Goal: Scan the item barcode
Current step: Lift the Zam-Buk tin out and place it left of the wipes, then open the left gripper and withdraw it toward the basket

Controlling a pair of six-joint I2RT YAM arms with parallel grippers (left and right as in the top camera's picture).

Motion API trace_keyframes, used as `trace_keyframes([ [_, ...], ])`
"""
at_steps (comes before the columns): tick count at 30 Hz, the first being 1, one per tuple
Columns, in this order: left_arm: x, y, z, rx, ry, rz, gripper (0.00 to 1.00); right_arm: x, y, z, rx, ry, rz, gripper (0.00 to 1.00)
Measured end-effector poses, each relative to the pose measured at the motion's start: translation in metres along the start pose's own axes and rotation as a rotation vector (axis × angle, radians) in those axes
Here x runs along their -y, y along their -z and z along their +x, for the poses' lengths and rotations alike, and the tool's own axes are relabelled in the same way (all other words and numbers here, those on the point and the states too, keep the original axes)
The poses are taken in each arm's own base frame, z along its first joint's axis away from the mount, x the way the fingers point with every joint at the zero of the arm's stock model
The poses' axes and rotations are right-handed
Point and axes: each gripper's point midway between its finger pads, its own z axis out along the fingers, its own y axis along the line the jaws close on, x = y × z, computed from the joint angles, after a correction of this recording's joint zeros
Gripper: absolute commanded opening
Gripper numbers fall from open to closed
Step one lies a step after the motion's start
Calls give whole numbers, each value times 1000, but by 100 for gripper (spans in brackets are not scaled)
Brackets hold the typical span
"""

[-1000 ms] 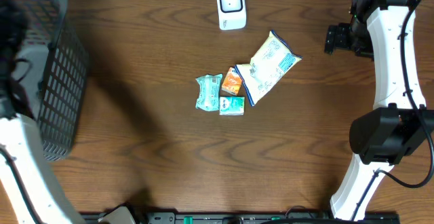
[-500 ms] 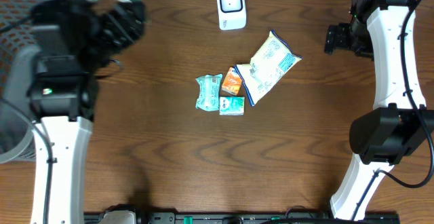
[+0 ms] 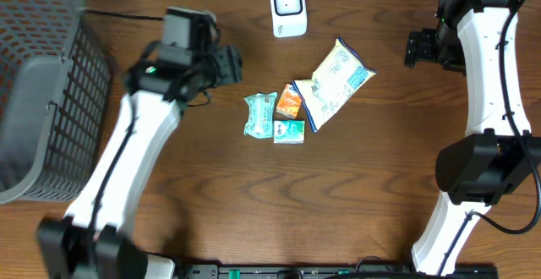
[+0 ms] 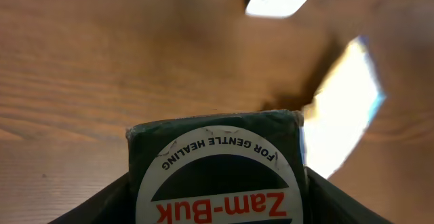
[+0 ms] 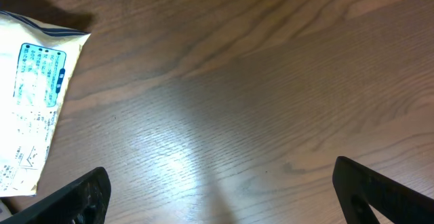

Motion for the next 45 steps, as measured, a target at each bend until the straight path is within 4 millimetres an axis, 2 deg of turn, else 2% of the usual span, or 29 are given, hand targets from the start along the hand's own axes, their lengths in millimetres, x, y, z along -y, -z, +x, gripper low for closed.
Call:
trace_keyframes([
  [5,-18,-58,25,-127,-9,-68,68,0,0,0,0,0,0,99],
  [7,-24,-75,30,-150,-15,-84,68,0,0,0,0,0,0,99],
  [8,-27,-87,32,-159,-24,-90,72,0,0,0,0,0,0,99],
  [12,-35,-116,39,-182,-36,-102,73,0,0,0,0,0,0,99],
  [15,-39,-129,45,-200,-35,-109,73,0,0,0,0,0,0,99],
  [16,-40,-131,47,-205,-36,-111,77,0,0,0,0,0,0,99],
  [18,-42,-134,50,-216,-42,-114,78,0,0,0,0,0,0,99],
  [25,-42,-134,50,-216,-47,-114,78,0,0,0,0,0,0,99],
  [28,-38,-124,42,-191,-50,-104,78,0,0,0,0,0,0,99],
  [30,-31,-110,31,-152,-57,-90,87,0,0,0,0,0,0,99],
  [34,-16,-56,5,-49,-67,-54,98,0,0,0,0,0,0,99],
  [37,-13,-6,-3,4,-57,-45,100,0,0,0,0,0,0,99],
  [40,-28,33,3,8,-32,-91,100,0,0,0,0,0,0,99],
  [45,-74,81,22,-16,40,-247,100,0,0,0,0,0,0,99],
])
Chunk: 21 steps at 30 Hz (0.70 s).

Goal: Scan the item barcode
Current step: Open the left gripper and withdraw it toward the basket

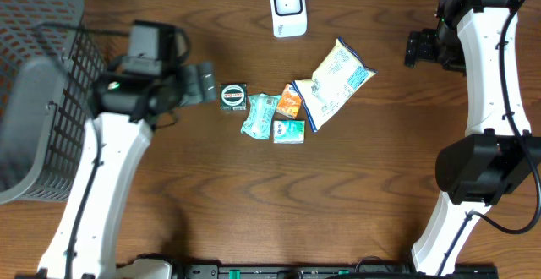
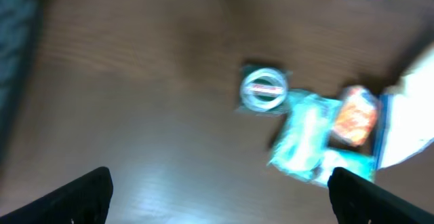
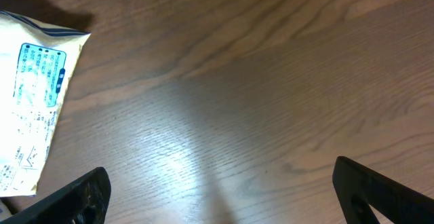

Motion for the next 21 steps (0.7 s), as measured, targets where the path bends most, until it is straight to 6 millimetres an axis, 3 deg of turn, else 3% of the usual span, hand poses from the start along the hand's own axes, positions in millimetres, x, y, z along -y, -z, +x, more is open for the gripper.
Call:
trace_keyframes([
  [3,-34,15,9,-21,61,-79,100,0,0,0,0,0,0,99],
  [8,-74,28,26,-74,150,-168,97,0,0,0,0,0,0,99],
  [14,-96,33,38,-126,216,-216,97,0,0,0,0,0,0,99],
  [21,-126,37,39,-111,408,-268,98,0,0,0,0,0,0,99],
])
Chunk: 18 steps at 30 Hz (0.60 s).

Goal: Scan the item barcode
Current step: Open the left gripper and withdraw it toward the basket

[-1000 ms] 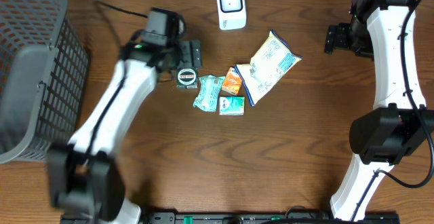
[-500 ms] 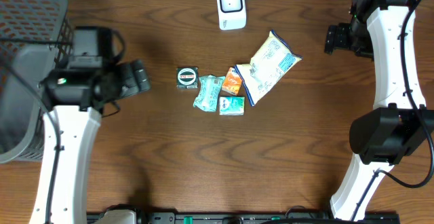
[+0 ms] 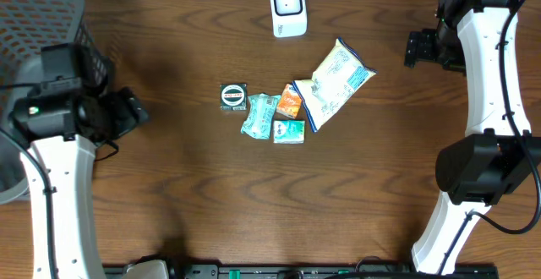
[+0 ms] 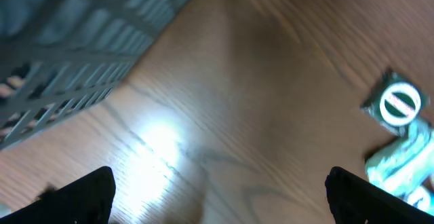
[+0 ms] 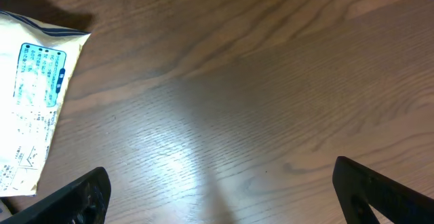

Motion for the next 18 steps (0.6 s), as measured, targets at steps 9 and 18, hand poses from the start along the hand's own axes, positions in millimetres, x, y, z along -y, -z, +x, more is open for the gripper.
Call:
trace_keyframes([
  [9,-6,0,4,-21,57,-14,98,0,0,0,0,0,0,99],
  [18,-6,0,4,-21,60,-15,98,-2,0,-10,39,-9,-10,99],
])
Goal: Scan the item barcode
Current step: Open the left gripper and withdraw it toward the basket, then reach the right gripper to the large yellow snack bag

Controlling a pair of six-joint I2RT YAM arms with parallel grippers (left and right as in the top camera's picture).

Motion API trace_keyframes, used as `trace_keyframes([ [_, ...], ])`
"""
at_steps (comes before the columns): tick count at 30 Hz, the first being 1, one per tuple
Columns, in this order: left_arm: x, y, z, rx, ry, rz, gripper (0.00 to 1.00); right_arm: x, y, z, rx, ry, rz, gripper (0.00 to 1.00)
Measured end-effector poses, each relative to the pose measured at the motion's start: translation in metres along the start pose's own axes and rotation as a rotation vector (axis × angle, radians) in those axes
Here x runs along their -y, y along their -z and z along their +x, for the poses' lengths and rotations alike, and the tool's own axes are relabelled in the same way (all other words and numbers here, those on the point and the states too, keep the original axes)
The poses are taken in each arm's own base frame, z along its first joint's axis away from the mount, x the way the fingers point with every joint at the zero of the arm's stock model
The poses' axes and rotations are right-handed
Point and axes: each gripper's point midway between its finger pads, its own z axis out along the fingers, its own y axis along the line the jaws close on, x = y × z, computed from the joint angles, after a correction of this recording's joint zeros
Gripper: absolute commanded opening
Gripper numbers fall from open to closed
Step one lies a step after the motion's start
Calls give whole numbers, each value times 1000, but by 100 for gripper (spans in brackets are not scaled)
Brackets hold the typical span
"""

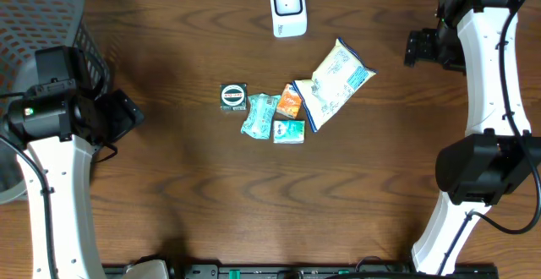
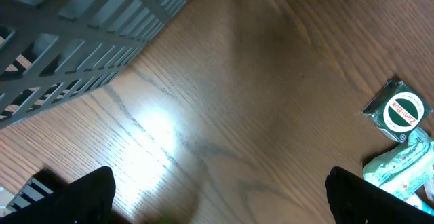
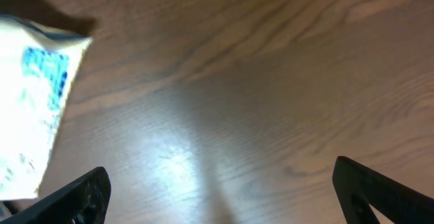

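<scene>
The dark green Zam-Buk tin (image 1: 232, 96) lies flat on the table, label up, at the left end of the item pile; it also shows in the left wrist view (image 2: 400, 110). The white scanner (image 1: 287, 8) stands at the table's back edge. My left gripper (image 1: 127, 115) is open and empty well left of the tin, beside the basket; the left wrist view shows only bare wood in the left gripper (image 2: 217, 200). At the back right my right gripper (image 1: 418, 49) is open over bare wood, as the right wrist view of it (image 3: 220, 190) confirms.
A grey mesh basket (image 1: 34, 68) fills the far left, its wall (image 2: 81, 27) close to my left wrist. Beside the tin lie a teal packet (image 1: 260, 114), an orange packet (image 1: 289, 101), a small teal box (image 1: 289, 131) and a white snack bag (image 1: 336, 80).
My left arm has edged slightly further left toward the basket, still open and empty. The right wrist view has turned blurry; the overhead view shows no shift of the right arm.
My left gripper was shut on the Zam-Buk tin, above the table left of the scanner. Then the tin lay on the table left of the pile with the gripper open just beside it. After that the left arm stood back by the basket, where it is now.
</scene>
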Motion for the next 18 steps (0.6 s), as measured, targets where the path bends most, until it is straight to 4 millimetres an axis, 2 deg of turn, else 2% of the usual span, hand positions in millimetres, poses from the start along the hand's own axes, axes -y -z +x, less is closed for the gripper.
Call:
trace_keyframes([
  [4,0,0,0,0,0,0,98,-9,0,-5,15,-12,-50,99],
  [18,0,0,0,0,0,0,97,-84,21,17,-103,9,-475,99],
])
